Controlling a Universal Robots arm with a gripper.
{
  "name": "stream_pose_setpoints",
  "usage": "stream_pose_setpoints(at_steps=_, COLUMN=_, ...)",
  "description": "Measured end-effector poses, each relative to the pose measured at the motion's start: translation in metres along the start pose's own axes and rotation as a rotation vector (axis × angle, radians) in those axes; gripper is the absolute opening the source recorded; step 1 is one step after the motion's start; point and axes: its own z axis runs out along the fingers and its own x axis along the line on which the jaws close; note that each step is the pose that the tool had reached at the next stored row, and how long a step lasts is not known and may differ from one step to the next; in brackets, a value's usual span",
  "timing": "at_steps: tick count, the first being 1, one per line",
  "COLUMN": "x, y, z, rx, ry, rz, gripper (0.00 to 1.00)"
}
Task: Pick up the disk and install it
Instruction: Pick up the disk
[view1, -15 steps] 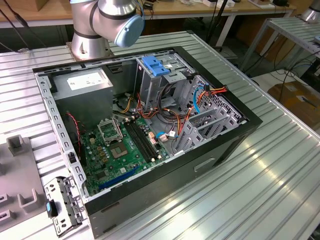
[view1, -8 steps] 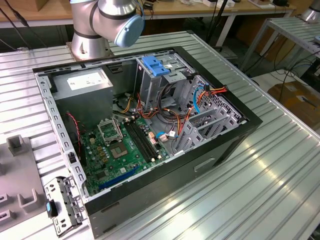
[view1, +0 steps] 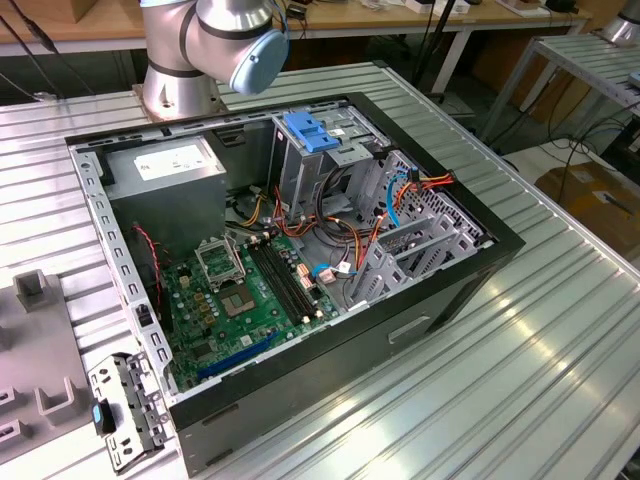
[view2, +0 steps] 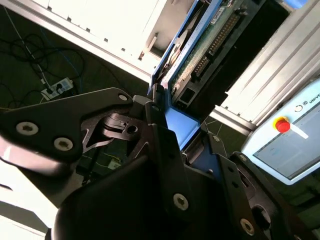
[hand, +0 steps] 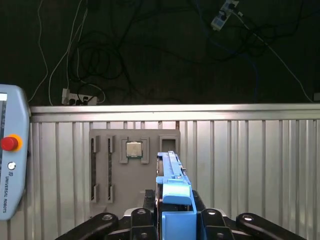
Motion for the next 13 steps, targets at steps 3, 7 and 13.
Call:
stream_pose_setpoints(at_steps=3, x=0.0001, y=-0.0001, z=-0.0029, rx=0.0001, ry=-0.0003, rz=0.0, gripper=0.37)
stream_pose_setpoints(at_steps=7, x=0.0001, y=-0.0001, z=-0.0085, rx=0.0001, ry=-0.0007, rz=0.0, gripper=0.37)
stream_pose_setpoints(at_steps=13, x=0.0002, y=-0.0001, z=-0.019, rx=0.0001, ry=-0.0017, rz=0.0, gripper=0.37)
